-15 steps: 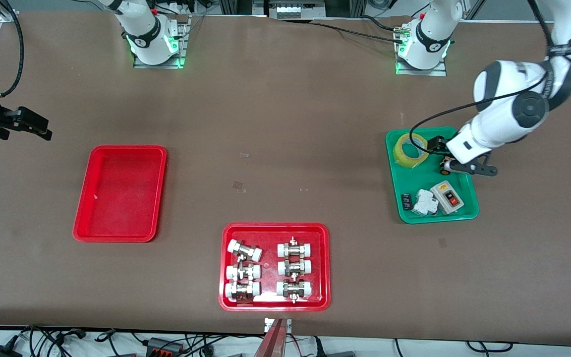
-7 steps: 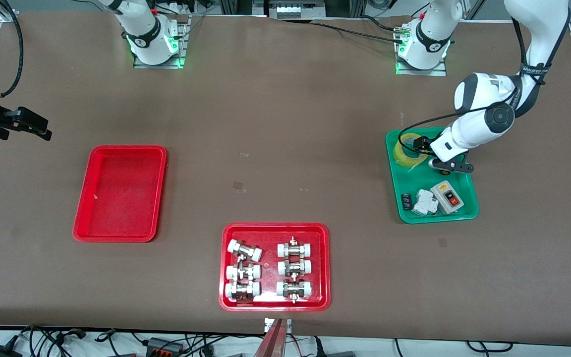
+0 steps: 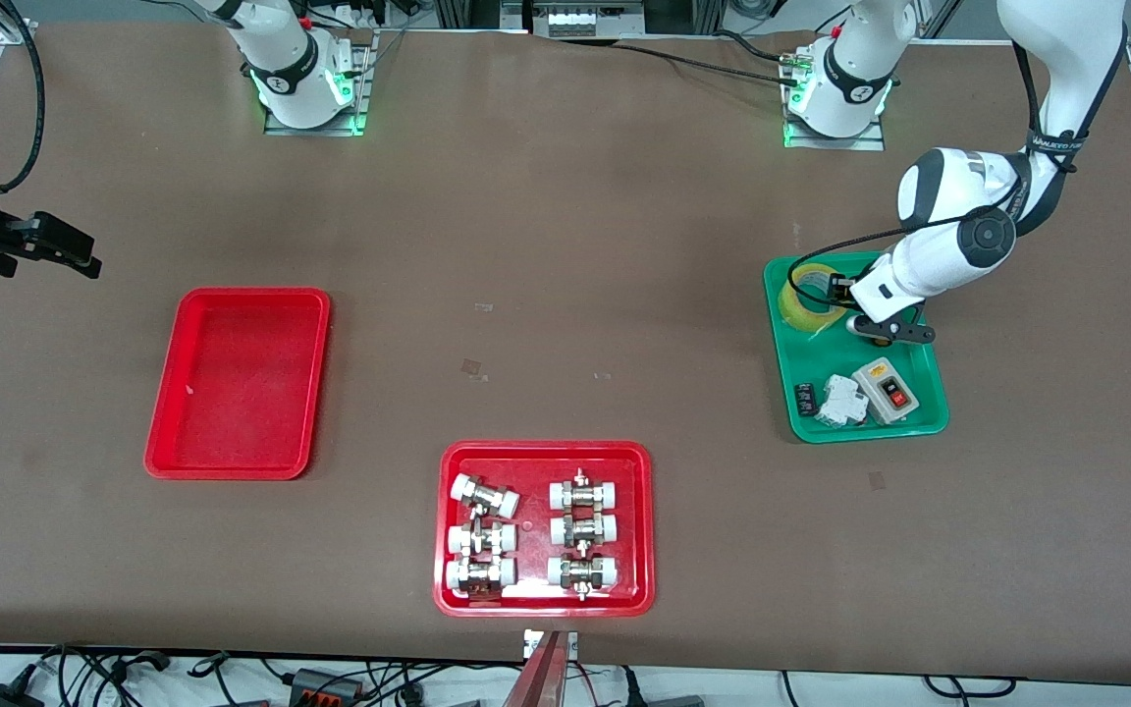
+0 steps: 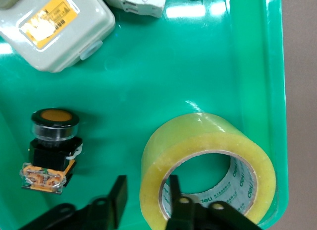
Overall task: Left arm passes tape to right arm into tray
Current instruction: 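Lower the left gripper and grasp the tape roll by its rim, then lift the tape with the left gripper while the right gripper reaches toward it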
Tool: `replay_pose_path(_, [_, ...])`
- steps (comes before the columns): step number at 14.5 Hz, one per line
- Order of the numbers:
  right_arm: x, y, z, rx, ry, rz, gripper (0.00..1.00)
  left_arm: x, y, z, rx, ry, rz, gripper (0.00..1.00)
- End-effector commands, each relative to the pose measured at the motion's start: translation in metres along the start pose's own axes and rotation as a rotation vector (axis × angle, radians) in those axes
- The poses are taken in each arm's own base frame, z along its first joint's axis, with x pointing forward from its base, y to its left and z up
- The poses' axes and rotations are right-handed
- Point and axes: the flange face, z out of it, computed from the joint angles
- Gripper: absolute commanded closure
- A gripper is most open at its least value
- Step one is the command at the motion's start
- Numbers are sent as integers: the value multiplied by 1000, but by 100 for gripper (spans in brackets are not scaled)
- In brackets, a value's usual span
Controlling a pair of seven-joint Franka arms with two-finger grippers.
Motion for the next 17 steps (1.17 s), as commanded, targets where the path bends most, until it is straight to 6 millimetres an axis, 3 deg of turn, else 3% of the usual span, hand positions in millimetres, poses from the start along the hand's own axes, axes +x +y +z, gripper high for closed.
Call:
replay_pose_path(1, [-1,2,1,-15,7,4,0,2,-2,1,4,6,1,70])
replay_pose_path(2, [-1,2,1,-15,7,4,0,2,-3,1,4,8,-1,78])
replay_pose_path(3, [-1,2,1,-15,7,4,0,1,-3,0,5,8,-2,93])
replay_pose_path(4, [-1,2,1,-15,7,4,0,1,-7,-3,6,4,-10,99])
replay_pose_path(7, [-1,2,1,-15,7,4,0,-2,-13,-15,14,1,-22,99])
replay_pose_path(8, [-1,2,0,-15,8,4,0,-2,-13,-27,27,16,-21,99])
replay_pose_path(10, [-2,1,-1,-15,10,1,0,-2,2,-61,56,4,7,99])
replay_pose_path(12, [-1,1,-1,-16,8,-1,0,5,35,-105,88,20,65,99])
replay_pose_path(14, [-1,1,-1,-16,8,0,0,28,59,-155,79,24,100,99])
replay_pose_path(17, [-2,2,-4,-15,7,2,0,64,94,-199,29,10,159,99])
